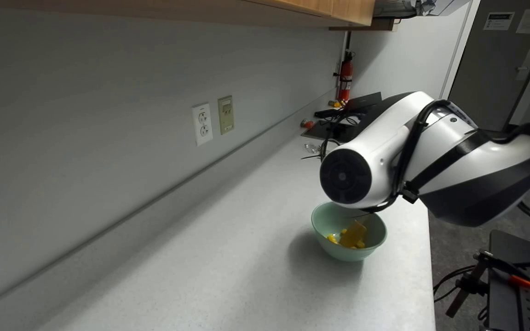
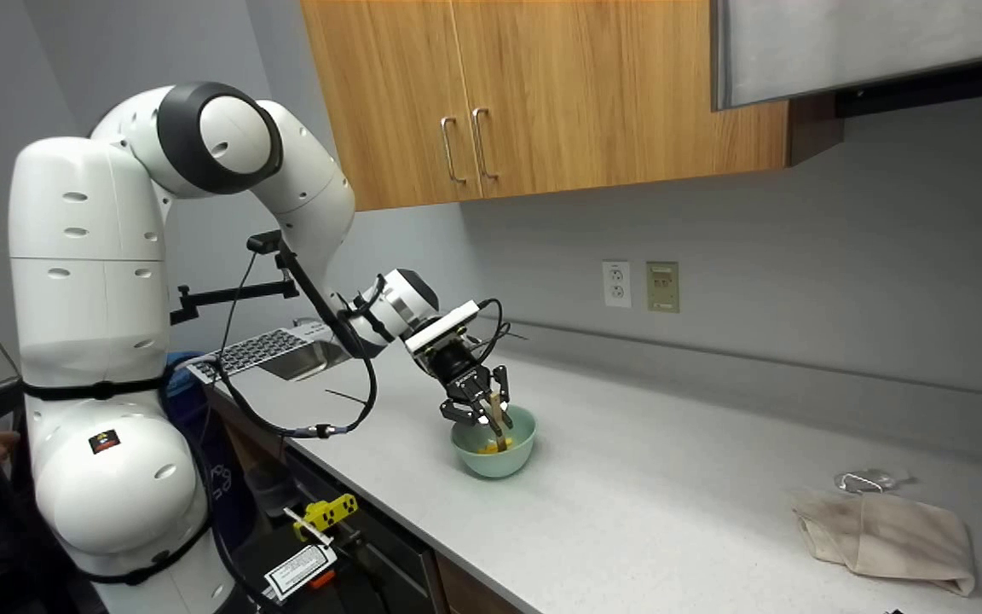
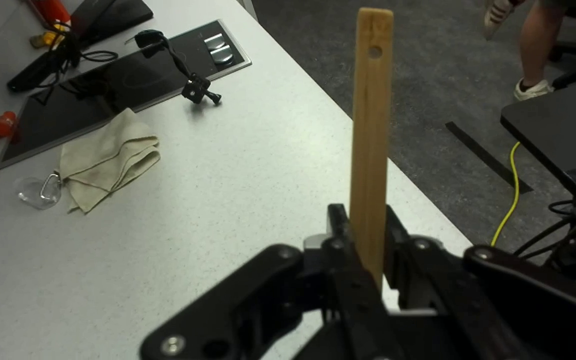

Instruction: Use the spatula to stir the contents in the bowl

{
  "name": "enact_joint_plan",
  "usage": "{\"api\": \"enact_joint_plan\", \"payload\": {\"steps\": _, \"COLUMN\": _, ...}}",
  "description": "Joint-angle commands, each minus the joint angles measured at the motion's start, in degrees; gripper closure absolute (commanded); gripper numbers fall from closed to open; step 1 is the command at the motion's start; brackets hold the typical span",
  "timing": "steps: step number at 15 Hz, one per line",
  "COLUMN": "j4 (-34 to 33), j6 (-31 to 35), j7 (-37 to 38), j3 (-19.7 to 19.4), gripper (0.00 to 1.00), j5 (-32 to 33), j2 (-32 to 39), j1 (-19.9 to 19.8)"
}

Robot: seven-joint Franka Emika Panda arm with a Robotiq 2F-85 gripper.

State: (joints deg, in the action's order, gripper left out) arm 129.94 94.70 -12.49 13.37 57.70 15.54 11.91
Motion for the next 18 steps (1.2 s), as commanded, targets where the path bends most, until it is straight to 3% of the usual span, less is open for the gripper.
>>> {"api": "enact_joint_plan", "payload": {"steps": 1, "j4": -0.4, "j6": 2.9, "j7": 0.8, "j3": 0.1, "gripper": 0.96, "j5": 0.8, "j2": 0.4, "j1": -0.3}}
{"api": "enact_joint_plan", "payload": {"steps": 7, "j4": 0.5, "j6": 12.1, "j7": 4.1, "j3": -0.5, "gripper": 0.96, "j5": -0.5, "j2": 0.1, "j1": -1.3}}
{"api": "enact_joint_plan", "payload": {"steps": 12, "j4": 0.2, "j6": 12.0, "j7": 4.1, "j3": -0.7, "gripper": 0.96, "j5": -1.8, "j2": 0.2, "j1": -1.0}}
{"api": "enact_joint_plan", "payload": {"steps": 13, "j4": 0.2, "j6": 12.0, "j7": 4.5, "j3": -0.7, "gripper": 0.7, "j5": -2.3, "j2": 0.2, "j1": -1.0}}
{"api": "enact_joint_plan", "payload": {"steps": 14, "j4": 0.2, "j6": 12.1, "j7": 4.7, "j3": -0.8, "gripper": 0.56, "j5": -2.7, "j2": 0.2, "j1": -1.0}}
{"api": "enact_joint_plan", "payload": {"steps": 18, "j4": 0.3, "j6": 13.3, "j7": 6.2, "j3": -0.9, "gripper": 0.27, "j5": -4.4, "j2": 0.3, "j1": -1.0}}
